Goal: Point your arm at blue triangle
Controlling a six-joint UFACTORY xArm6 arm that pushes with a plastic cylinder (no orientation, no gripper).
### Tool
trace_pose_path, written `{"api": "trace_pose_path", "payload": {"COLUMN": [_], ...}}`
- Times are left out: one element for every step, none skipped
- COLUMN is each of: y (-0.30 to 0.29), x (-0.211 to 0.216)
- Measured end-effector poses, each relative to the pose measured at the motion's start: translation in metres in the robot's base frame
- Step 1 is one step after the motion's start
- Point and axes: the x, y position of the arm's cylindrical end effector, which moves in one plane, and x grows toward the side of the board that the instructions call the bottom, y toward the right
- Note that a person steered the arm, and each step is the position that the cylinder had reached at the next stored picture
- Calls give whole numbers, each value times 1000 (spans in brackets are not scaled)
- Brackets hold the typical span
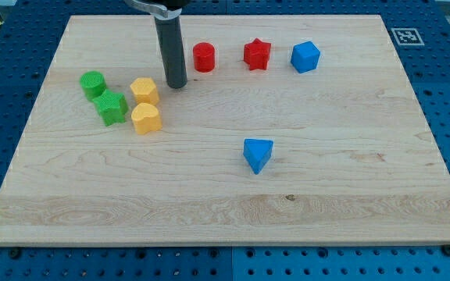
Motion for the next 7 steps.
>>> {"api": "trace_pose_path", "payload": {"y": [-1, -25, -63, -79, -66, -32, 20], "x": [0, 6, 12, 13, 13, 17, 44]}}
